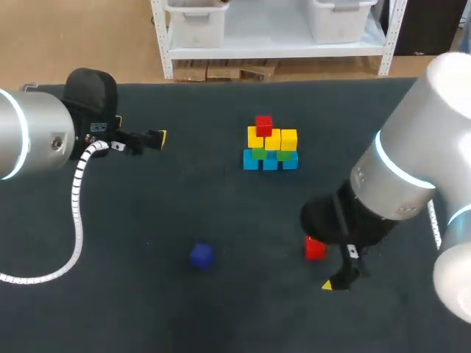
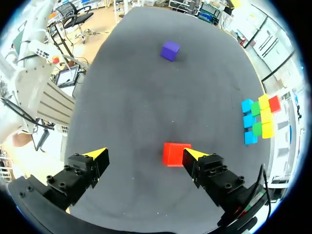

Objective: Place the blue cubes, place green cubes on the blue cubes, place the yellow cubes on the green cubes, then place the red cubes on the yellow cubes, and place purple cube on the red cubes.

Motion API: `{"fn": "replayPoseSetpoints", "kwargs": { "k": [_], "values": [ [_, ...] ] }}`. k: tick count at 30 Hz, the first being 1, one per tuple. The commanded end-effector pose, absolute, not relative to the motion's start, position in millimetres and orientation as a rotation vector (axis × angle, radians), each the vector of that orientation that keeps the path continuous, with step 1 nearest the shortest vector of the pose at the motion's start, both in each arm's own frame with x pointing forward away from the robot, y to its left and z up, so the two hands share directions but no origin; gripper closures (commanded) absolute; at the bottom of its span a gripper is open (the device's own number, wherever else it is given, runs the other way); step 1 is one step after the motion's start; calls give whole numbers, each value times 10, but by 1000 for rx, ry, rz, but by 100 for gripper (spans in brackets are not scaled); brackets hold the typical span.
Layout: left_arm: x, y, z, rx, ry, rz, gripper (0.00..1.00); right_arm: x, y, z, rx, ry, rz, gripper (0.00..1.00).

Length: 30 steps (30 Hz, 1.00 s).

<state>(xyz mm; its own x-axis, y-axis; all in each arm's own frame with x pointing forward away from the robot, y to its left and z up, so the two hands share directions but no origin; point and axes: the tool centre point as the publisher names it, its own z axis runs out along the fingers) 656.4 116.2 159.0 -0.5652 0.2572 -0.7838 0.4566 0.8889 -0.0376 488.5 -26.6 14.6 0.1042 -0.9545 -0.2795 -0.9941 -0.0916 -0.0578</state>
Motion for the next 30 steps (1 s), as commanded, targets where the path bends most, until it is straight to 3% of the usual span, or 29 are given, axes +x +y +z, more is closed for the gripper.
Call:
{"fn": "replayPoseSetpoints", "kwargs": {
  "k": [1, 30],
  "values": [
    [6579, 1180, 1592, 517, 2198, -307, 0, 4903, -167, -2, -2146, 1950, 218, 0],
    [6579, 1180, 1592, 517, 2198, -307, 0, 5198, -301, 226, -2037, 1902, 34, 0]
  ]
}}
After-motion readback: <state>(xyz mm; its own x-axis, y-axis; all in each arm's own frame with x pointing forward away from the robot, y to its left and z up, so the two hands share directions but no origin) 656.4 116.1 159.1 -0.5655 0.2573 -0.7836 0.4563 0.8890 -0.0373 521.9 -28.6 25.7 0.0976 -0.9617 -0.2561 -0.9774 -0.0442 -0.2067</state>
